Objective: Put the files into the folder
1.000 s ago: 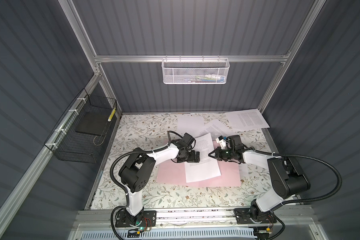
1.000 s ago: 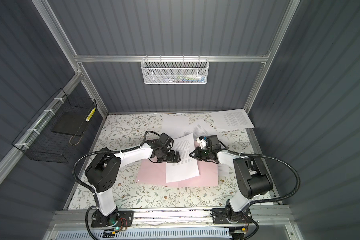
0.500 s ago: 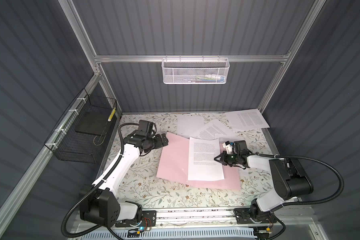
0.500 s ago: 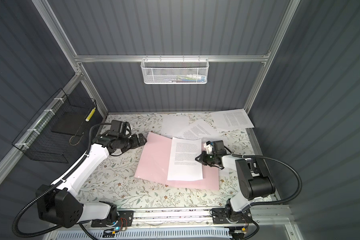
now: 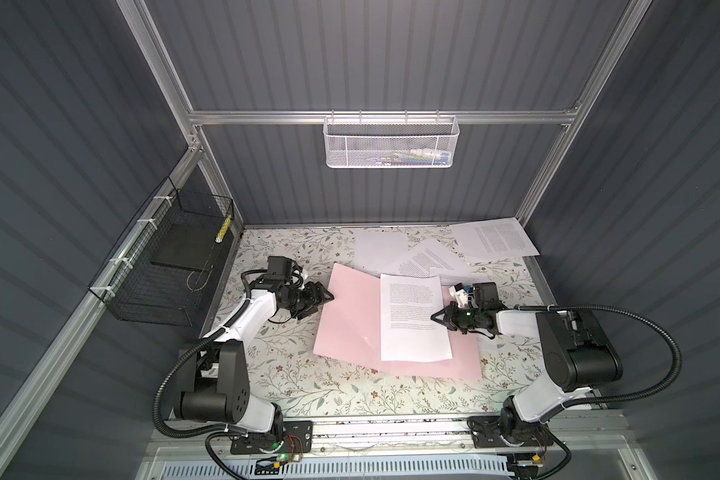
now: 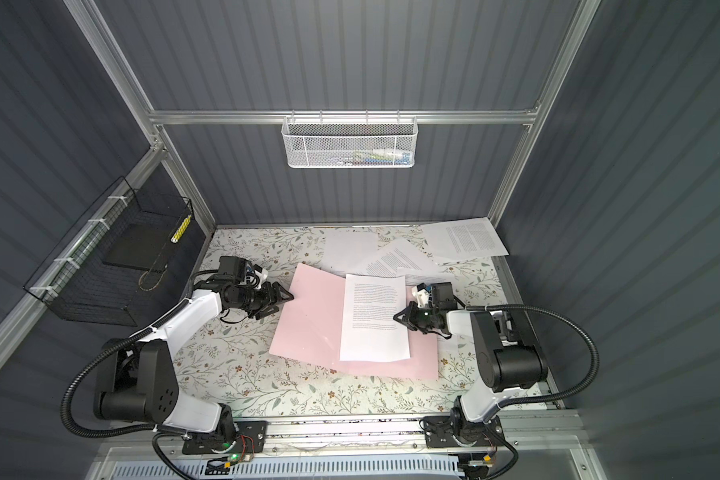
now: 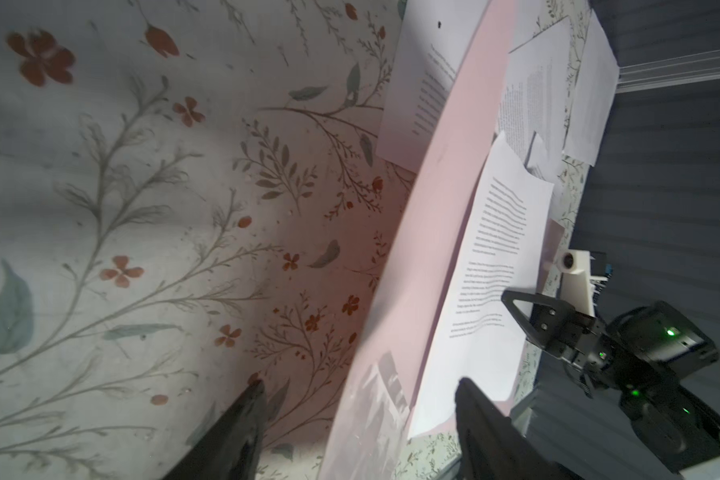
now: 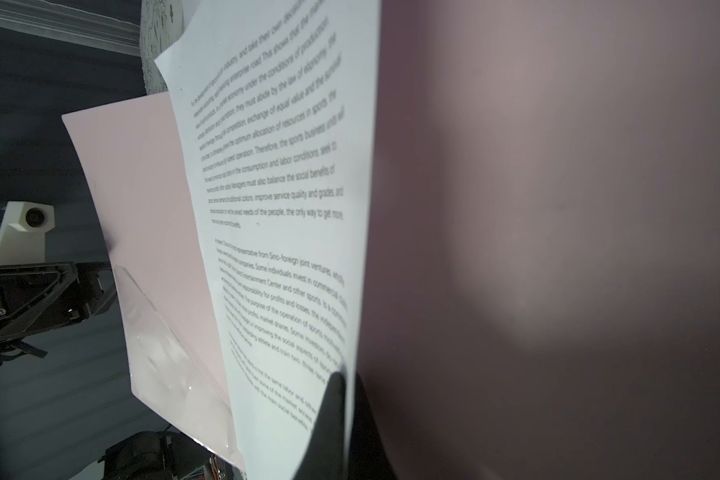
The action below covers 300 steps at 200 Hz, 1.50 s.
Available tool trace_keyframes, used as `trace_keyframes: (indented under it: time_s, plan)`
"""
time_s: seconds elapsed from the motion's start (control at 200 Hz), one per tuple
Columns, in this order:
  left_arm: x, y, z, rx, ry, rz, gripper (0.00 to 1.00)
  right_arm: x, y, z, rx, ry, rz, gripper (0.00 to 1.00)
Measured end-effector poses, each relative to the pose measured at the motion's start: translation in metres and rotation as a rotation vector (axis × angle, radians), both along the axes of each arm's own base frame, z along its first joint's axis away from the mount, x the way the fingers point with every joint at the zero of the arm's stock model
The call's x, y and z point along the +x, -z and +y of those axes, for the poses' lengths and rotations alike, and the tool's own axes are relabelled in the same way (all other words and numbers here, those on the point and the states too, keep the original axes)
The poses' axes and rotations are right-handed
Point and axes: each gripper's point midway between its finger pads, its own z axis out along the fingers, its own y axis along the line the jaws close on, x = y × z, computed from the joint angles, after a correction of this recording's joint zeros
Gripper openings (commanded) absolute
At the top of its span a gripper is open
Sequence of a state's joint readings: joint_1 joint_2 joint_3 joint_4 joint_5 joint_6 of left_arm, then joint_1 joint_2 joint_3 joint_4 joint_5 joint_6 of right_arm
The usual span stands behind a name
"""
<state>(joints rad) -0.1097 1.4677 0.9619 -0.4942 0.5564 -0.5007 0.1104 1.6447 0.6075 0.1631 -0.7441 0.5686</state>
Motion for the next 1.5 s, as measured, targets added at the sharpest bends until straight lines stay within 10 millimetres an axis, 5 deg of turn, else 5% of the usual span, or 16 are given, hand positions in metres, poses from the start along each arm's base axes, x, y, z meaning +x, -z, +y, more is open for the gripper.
trace_keyframes:
  time_s: [0.485, 0.911, 1.191, 1.501]
  plan:
    - [-0.034, -0.014, -0.020, -0.173, 0.063, -0.035, 0.61, 0.006, -0.013, 0.005, 0.054, 0.008, -0.026, 0.00]
    - [-0.034, -0.016, -0.023, -0.194, 0.078, -0.046, 0.61, 0.059, -0.083, 0.054, 0.033, -0.078, -0.363, 0.00]
    - [-0.034, -0.015, -0.023, -0.193, 0.088, -0.052, 0.62, 0.048, -0.102, 0.098, 0.060, -0.252, -0.600, 0.00]
    - [-0.035, -0.011, -0.023, -0.185, 0.100, -0.048, 0.62, 0.027, -0.116, 0.118, 0.144, -0.346, -0.735, 0.00]
